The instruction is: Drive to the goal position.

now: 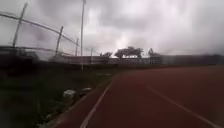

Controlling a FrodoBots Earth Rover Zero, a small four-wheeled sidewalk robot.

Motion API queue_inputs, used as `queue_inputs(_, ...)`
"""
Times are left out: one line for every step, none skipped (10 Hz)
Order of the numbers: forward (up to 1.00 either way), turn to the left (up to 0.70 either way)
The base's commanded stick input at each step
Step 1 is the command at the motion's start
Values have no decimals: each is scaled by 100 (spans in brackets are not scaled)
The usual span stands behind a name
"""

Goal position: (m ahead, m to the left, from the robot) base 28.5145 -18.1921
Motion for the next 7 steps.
queue_inputs(70,0)
queue_inputs(70,-28)
queue_inputs(70,-27)
queue_inputs(70,-27)
queue_inputs(70,-27)
queue_inputs(70,-27)
queue_inputs(70,-27)
